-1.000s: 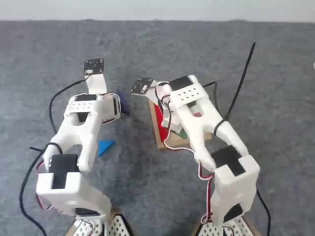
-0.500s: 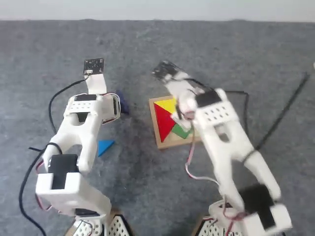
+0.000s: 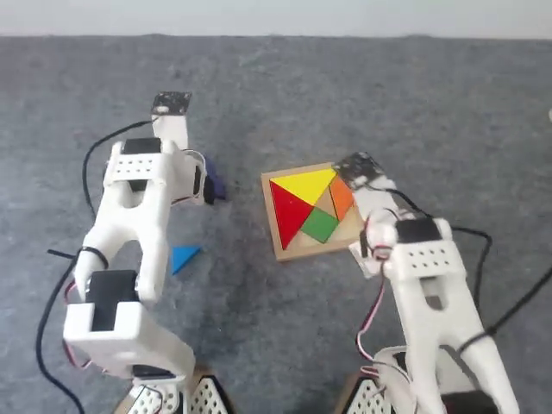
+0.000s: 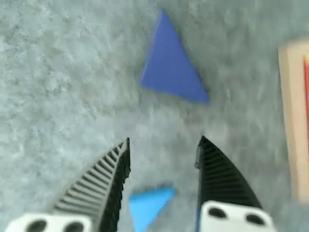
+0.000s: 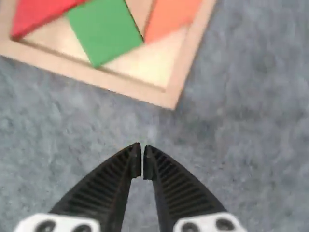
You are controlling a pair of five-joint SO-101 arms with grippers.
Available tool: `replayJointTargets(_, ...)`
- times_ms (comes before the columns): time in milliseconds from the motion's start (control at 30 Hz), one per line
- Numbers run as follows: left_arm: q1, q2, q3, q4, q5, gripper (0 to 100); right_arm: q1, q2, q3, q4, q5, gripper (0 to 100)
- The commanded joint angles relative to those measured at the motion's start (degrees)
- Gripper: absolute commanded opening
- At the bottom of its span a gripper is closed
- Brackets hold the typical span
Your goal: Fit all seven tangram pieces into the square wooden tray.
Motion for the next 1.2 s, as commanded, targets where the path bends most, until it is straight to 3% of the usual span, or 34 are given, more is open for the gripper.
replayJointTargets(0,-0.44,-2.81,-3.38,9.58,-7.21,22,3.47,-4.79,4.66,-6.55,-2.73,0.8)
replayJointTargets(200,-6.95,-3.78,-3.12,15.30,-16.09,22,5.49,-6.55,10.20,-13.14,-1.41,0.8)
replayJointTargets(367,-13.80,-13.27,0.40,16.26,-24.70,22,5.05,-6.55,10.46,-13.32,-1.41,0.8)
replayJointTargets(567,-10.81,-26.29,19.91,9.23,-32.53,22,5.14,-6.55,10.46,-13.32,-1.32,0.8)
replayJointTargets(700,-6.59,-29.54,29.23,2.02,-33.23,22,5.41,-6.55,10.46,-13.23,-1.32,0.8)
replayJointTargets(900,-4.75,-24.00,29.41,-6.33,-33.23,22,5.32,-6.55,10.46,-12.88,-1.32,0.8)
replayJointTargets(1167,-5.19,-8.35,21.49,-6.42,-31.30,22,5.41,-6.55,10.46,-12.88,-1.32,0.8)
